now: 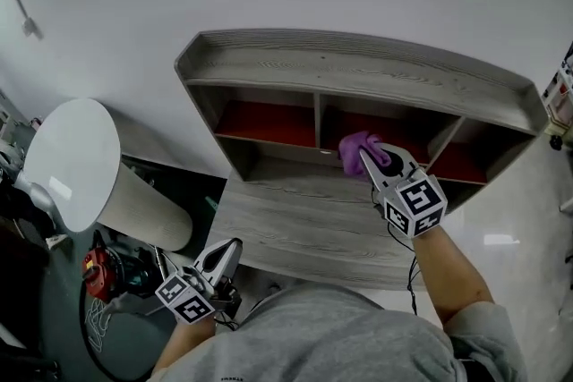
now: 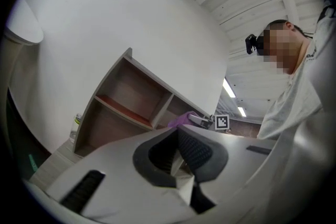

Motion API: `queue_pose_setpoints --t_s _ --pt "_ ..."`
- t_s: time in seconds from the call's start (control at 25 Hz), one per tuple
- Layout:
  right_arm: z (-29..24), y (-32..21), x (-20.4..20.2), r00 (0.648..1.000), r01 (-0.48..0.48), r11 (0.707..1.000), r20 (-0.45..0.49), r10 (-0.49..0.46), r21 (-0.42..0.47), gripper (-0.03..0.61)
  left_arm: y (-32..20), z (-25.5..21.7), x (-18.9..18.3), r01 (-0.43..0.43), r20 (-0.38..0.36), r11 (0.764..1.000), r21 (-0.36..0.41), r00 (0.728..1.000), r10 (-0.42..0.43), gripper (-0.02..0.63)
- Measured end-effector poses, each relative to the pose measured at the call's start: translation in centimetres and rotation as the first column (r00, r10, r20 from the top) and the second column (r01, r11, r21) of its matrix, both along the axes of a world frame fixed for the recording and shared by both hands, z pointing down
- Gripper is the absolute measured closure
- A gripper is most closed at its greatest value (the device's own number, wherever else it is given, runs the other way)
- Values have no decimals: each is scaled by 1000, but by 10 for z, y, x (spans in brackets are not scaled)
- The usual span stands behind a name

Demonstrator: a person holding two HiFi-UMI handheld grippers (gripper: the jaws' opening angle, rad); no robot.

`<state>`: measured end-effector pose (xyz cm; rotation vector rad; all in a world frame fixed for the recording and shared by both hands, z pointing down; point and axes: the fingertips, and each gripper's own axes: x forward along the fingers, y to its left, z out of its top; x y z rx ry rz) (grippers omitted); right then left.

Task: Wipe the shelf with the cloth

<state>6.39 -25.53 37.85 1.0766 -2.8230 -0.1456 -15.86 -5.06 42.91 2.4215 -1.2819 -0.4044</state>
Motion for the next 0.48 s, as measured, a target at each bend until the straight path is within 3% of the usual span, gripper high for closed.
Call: queue_pose_setpoints --t_s 0.12,0.2,0.32,0.48 --pt "-11 -45 -29 996 -62 990 -61 70 127 537 -19 10 -18 -12 -14 1000 -19 1000 11 578" --pt "14 -81 -46 974 -111 982 -180 138 153 537 -30 19 -33 -34 -26 999 -41 999 33 578" --pt "74 -130 -64 917 -158 986 -364 164 48 537 -41 28 -54 -73 -23 995 -63 997 71 578" --pt "102 -161 -83 864 -145 989 -490 115 -25 535 -51 33 -76 -102 1 992 -79 995 102 578"
